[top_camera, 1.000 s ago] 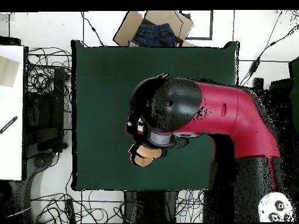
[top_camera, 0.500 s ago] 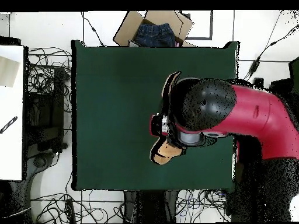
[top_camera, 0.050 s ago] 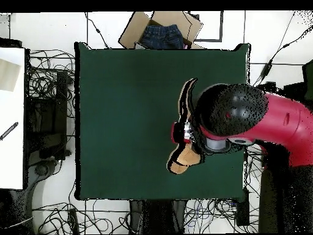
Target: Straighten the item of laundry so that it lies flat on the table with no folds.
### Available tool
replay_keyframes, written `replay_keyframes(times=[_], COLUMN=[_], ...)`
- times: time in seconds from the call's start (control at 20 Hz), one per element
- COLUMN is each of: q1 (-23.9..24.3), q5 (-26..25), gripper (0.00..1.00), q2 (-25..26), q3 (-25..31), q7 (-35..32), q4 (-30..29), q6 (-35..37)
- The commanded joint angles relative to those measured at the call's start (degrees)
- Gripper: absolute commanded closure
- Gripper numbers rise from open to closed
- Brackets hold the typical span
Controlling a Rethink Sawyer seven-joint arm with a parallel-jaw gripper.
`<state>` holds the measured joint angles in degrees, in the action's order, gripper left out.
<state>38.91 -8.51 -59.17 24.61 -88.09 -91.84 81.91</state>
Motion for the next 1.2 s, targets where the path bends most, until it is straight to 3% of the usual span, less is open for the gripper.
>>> replay_keyframes(times=[0.05, 0.65, 1.2], q1=[0.5, 3.4, 5.0], q5=[-2.6, -3.3, -6.3], gripper=[1.0, 1.0, 1.0], q2=[0.9, 2.1, 3.1], q3=[4.5, 5.2, 8.2], q7=[11.0, 14.4, 16.1], q4=[-0.6, -0.5, 6.5], q6=[3.2, 2.7, 12.0])
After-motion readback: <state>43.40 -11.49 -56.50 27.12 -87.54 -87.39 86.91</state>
